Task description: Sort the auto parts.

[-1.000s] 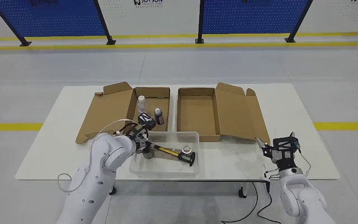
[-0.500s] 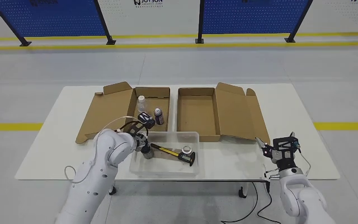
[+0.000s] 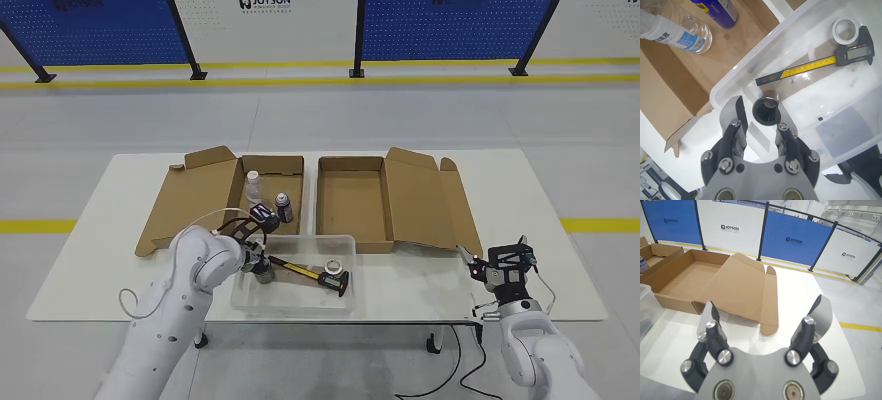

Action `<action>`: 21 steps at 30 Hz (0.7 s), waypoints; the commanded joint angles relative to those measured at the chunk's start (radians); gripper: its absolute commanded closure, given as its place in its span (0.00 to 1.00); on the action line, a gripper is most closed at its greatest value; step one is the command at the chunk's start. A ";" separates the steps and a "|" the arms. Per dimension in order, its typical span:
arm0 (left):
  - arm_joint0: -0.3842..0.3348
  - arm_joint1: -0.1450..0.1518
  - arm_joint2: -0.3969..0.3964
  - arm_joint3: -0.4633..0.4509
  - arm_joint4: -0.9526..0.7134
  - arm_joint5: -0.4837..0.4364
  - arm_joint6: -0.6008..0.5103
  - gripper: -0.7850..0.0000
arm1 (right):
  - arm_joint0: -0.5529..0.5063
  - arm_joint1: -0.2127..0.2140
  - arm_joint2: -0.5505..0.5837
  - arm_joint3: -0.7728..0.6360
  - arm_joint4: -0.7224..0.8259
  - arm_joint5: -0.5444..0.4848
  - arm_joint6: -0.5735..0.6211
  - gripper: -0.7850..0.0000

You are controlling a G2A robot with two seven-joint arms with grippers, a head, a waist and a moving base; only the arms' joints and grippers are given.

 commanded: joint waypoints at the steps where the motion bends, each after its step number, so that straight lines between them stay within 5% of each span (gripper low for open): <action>1: -0.006 0.001 0.007 0.008 -0.001 -0.006 -0.009 0.56 | 0.000 0.000 0.000 0.000 0.000 0.000 0.000 0.00; 21: -0.040 0.007 0.048 0.014 -0.034 -0.016 -0.037 0.60 | 0.000 0.000 0.000 0.000 0.000 0.000 0.000 0.00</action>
